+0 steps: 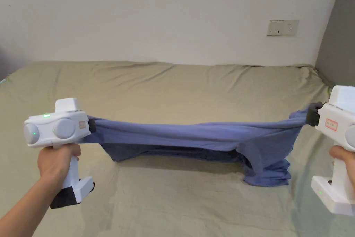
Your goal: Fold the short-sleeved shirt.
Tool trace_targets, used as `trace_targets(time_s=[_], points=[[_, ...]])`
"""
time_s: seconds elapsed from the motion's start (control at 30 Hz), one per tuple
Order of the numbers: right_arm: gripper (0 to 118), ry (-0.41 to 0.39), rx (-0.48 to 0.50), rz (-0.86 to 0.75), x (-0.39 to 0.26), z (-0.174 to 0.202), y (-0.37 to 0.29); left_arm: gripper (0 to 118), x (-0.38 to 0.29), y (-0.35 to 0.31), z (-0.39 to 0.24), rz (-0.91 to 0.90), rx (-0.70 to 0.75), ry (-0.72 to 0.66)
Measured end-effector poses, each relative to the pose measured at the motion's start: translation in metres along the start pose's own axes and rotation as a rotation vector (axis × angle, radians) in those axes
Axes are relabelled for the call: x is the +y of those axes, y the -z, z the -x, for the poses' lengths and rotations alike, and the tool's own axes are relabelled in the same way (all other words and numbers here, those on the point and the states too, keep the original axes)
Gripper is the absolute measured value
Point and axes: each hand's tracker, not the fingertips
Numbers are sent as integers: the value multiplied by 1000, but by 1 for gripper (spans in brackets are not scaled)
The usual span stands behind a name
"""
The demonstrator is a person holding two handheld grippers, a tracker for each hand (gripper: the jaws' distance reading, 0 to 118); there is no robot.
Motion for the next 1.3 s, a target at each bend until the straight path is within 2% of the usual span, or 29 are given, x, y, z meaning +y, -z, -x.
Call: trace_targets(time_s=[0.1, 0.27, 0.33, 0.43, 0.57, 0.73, 0.8, 0.97, 1.07, 1.1, 1.17, 1.23, 1.3], points=[[5, 23, 6, 92, -58, -10, -14, 3, -62, -9, 20, 111, -1, -5], [5, 108, 17, 221, -140, -32, -68, 3, -144, -40, 62, 203, -16, -39], [5, 173, 26, 226, -163, -40, -95, 3, -170, -66, 73, 215, -26, -50], [5, 177, 27, 242, -194, -50, -137, 3, -204, -102, 88, 241, -35, -54], [5, 255, 17, 290, -229, -61, -184, 3, -244, -145, 103, 268, -35, -61], [5, 264, -2, 370, -271, -69, -224, 3, -281, -179, 121, 321, -8, -64], [5, 248, -42, 445, -286, -65, -228, 3, -293, -182, 125, 357, -4, -73], [5, 183, -92, 642, -319, -56, -198, 3, -312, -157, 118, 479, 34, -26], [6, 184, -100, 617, -317, -44, -201, 4, -307, -158, 112, 460, 52, -38], [12, 184, -100, 623, -313, -42, -202, 6, -305, -159, 111, 462, 55, -39], [26, 192, -103, 631, -300, -40, -203, 22, -299, -165, 112, 458, 44, -50], [55, 168, -83, 580, -288, -51, -203, 72, -284, -174, 107, 415, -8, -81], [100, 138, -57, 473, -262, -46, -209, 114, -263, -188, 99, 326, -58, -100]])
